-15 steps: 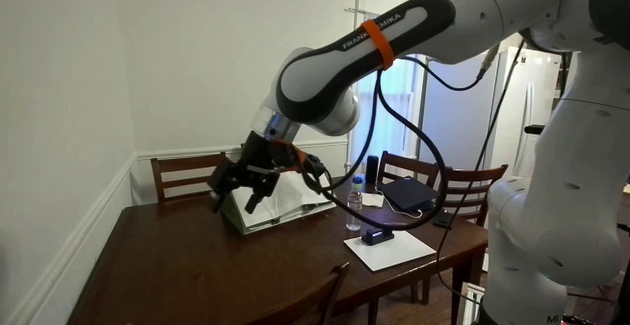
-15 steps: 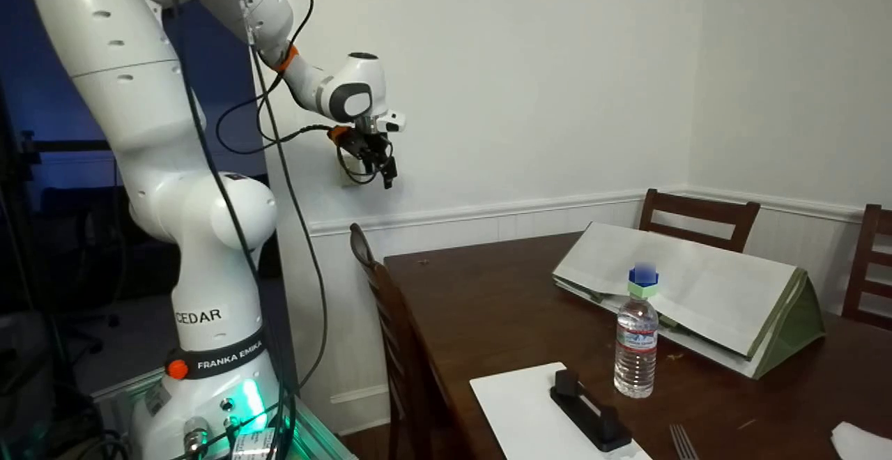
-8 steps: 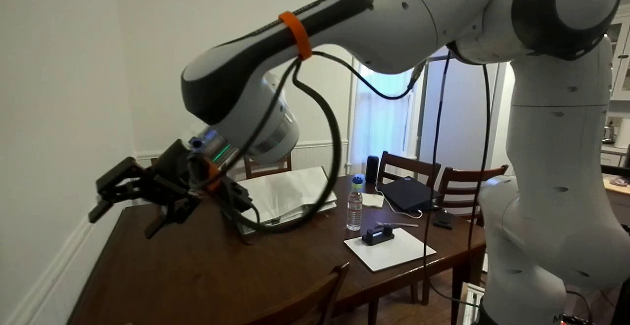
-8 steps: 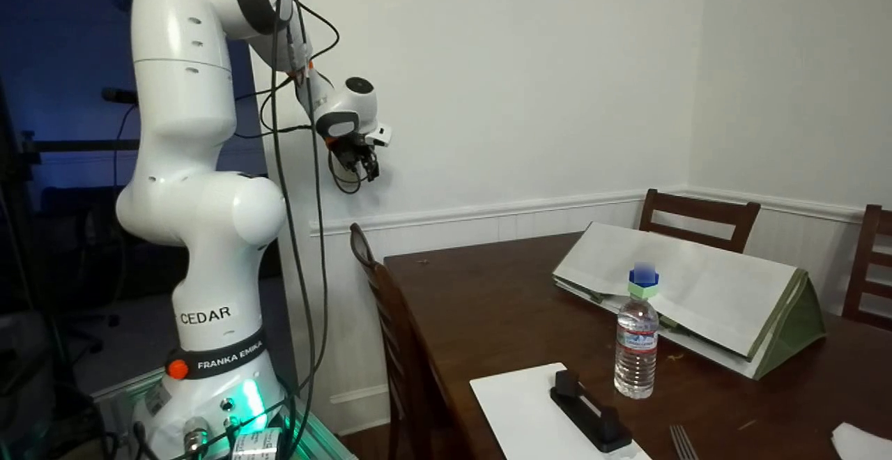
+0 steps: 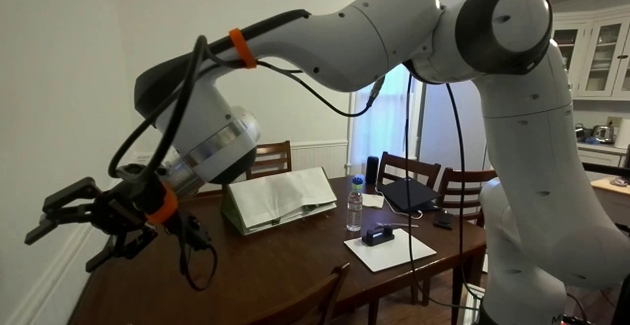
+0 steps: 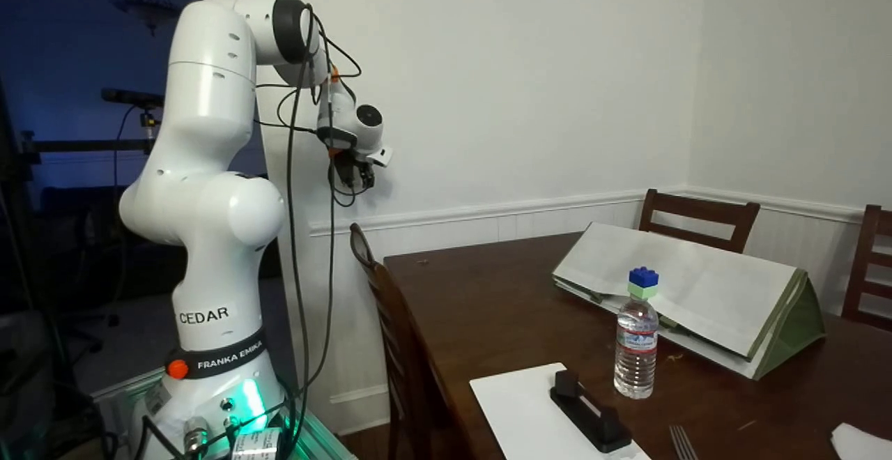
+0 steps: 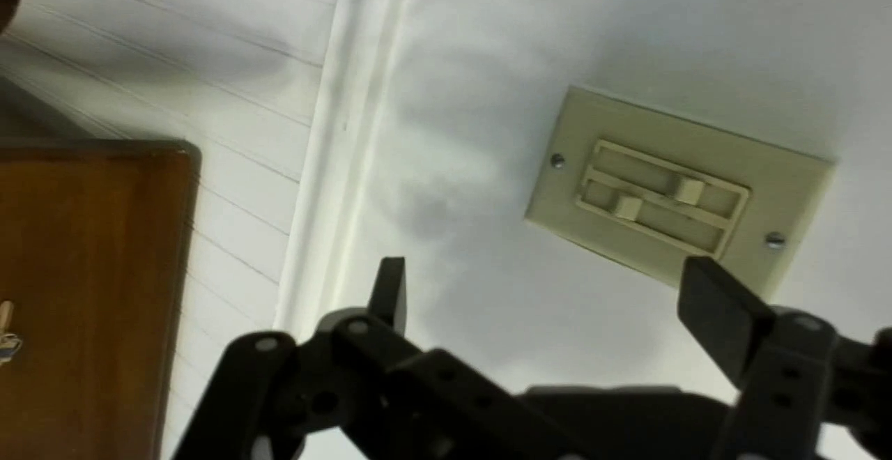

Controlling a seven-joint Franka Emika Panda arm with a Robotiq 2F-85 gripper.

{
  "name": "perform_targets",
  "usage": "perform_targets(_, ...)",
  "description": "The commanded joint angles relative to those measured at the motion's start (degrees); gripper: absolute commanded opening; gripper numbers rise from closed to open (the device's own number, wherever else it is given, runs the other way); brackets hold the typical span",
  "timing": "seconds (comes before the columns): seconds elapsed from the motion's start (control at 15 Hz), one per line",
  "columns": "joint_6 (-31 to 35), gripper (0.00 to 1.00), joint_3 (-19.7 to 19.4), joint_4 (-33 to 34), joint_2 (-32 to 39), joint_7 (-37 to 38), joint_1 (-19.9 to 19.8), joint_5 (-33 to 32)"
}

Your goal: Turn off the light switch

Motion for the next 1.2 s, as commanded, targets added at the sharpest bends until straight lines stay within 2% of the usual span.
perform_targets(0.0,-0.02,1.0,0.0,0.15,0.47,-0.08,-0.04,0.1)
perform_targets(0.27,-0.03,1.0,0.12,0.49,0.5,-0.08,-0.06,0.3)
perform_targets(0.73,-2.36,1.0,1.93,4.54,5.47,-7.32,-0.5,11.93)
perform_targets(1.13,-3.64,1.0,1.98,8.88,8.48,-15.6,-0.14,22.9)
